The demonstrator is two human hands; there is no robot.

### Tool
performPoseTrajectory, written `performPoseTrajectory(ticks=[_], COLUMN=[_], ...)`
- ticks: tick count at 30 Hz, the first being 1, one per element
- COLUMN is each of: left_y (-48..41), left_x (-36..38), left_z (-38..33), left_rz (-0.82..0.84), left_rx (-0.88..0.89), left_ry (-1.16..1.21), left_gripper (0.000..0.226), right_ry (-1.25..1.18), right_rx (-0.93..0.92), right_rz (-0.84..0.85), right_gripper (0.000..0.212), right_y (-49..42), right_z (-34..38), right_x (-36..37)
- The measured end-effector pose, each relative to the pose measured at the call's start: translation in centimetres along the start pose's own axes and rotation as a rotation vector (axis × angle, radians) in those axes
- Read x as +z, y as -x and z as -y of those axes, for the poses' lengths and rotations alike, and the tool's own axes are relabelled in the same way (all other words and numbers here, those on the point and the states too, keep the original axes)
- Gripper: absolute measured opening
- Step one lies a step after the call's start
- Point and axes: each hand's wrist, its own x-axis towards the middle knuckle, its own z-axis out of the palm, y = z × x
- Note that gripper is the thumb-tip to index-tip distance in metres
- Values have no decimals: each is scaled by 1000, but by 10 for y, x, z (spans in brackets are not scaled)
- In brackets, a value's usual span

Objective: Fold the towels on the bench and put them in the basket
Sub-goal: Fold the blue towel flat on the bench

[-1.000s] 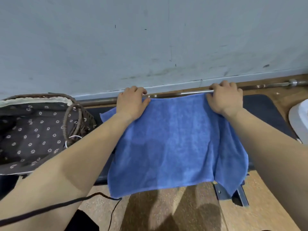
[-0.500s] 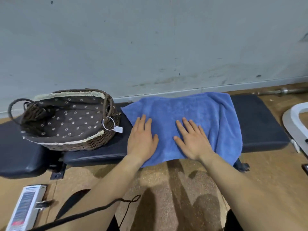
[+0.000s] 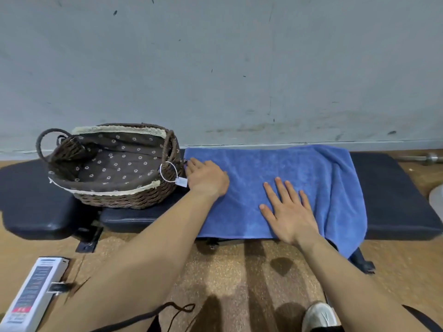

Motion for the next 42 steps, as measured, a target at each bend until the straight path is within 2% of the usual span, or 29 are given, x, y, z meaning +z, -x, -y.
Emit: performPoseTrajectory(ticks=[3, 5, 7, 9, 12, 15, 18, 21, 23, 24, 30, 32, 34, 36, 37, 39, 42], left_y=[16, 22, 22, 20, 11, 5, 5, 4, 0, -3, -11, -13, -16, -14, -12, -6, 2], left_x=[4, 4, 2, 1, 1, 1, 4, 11, 16, 17, -3, -11, -16, -19, -18, -16, -15], left_z=[-23, -43, -66, -93, -142, -197, -250, -295, -314, -320, -319, -311, -304, -297, -295, -291, -285], left_rz=[-5, -24, -32, -42, -57, -83, -62, 36, 131, 163, 1, -75, -111, -17, 61, 188, 226], left_rx=[158, 273, 376, 475, 598, 740, 866, 1009, 1103, 1128, 1050, 1086, 1131, 1087, 1054, 1034, 1016], left_ry=[-4, 2, 13, 18, 64, 102, 114, -37, -252, -332, -483, -469, -427, -359, -322, -286, -256], left_gripper=[64, 62, 56, 49, 44, 36, 32, 53, 66, 65, 23, 13, 14, 20, 23, 26, 24], right_ry=[-63, -189, -382, -510, -485, -482, -444, -447, -497, -525, -911, -1000, -1013, -974, -958, -1014, -1198], right_rx=[-21, -58, -55, 7, 146, 413, 633, 640, 622, 618, 592, 557, 557, 579, 585, 572, 541], right_rz=[67, 42, -136, -321, -438, -430, -322, -206, -195, -211, -345, -365, -326, -291, -287, -300, -317], right_gripper=[69, 69, 65, 49, 33, 36, 34, 36, 29, 25, 14, 21, 36, 50, 50, 38, 19], right_y=[-1, 3, 11, 21, 31, 35, 32, 24, 18, 16, 17, 20, 23, 27, 29, 32, 37], right_z=[0, -6, -19, -41, -85, -124, -143, -151, -155, -157, -166, -169, -172, -175, -178, -183, -187], right_x=[-8, -21, -38, -53, -62, -63, -61, -54, -53, -54, -63, -65, -68, -71, -73, -74, -78])
